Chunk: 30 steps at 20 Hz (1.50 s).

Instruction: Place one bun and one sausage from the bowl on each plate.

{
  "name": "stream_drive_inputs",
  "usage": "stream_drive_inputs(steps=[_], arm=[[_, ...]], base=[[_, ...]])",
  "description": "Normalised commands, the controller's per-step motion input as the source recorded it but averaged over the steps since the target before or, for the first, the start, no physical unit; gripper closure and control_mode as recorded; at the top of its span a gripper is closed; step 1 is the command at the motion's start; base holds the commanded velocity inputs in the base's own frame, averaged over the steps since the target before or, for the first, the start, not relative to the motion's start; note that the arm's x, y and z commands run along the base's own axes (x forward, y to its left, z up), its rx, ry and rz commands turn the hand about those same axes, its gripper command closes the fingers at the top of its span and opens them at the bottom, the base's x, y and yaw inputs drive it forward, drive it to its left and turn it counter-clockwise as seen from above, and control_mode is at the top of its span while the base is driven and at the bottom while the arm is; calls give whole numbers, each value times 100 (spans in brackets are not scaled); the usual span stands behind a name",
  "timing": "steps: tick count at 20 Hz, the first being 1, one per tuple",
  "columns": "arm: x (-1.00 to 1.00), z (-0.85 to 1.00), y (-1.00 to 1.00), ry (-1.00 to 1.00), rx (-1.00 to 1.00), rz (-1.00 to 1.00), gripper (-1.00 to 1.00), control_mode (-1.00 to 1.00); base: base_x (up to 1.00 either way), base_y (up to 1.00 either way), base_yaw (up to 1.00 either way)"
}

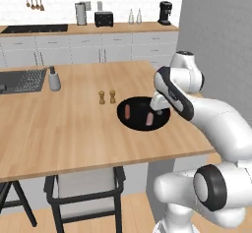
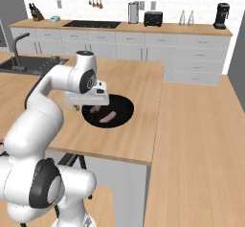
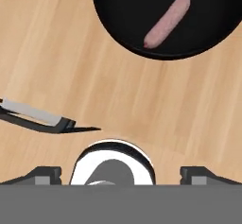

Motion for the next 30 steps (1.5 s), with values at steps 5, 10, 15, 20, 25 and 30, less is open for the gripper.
stream_drive_inputs(steps=[5, 10, 15, 20, 25, 30], arm=[[98, -14, 1, 29, -8, -9, -100, -100], [45, -58, -6, 22, -3, -3, -100, -100], [38, -65, 0, 1, 0, -3, -100, -100], [43, -68, 7, 0, 0, -5, -100, -100], [31, -59, 7, 0, 0, -5, -100, -100], [54, -8, 6, 0, 0, -6, -100, -100]], base=[[0, 0, 0], [0, 0, 0], [0, 0, 0], [0, 0, 0], [0, 0, 0], [0, 0, 0]])
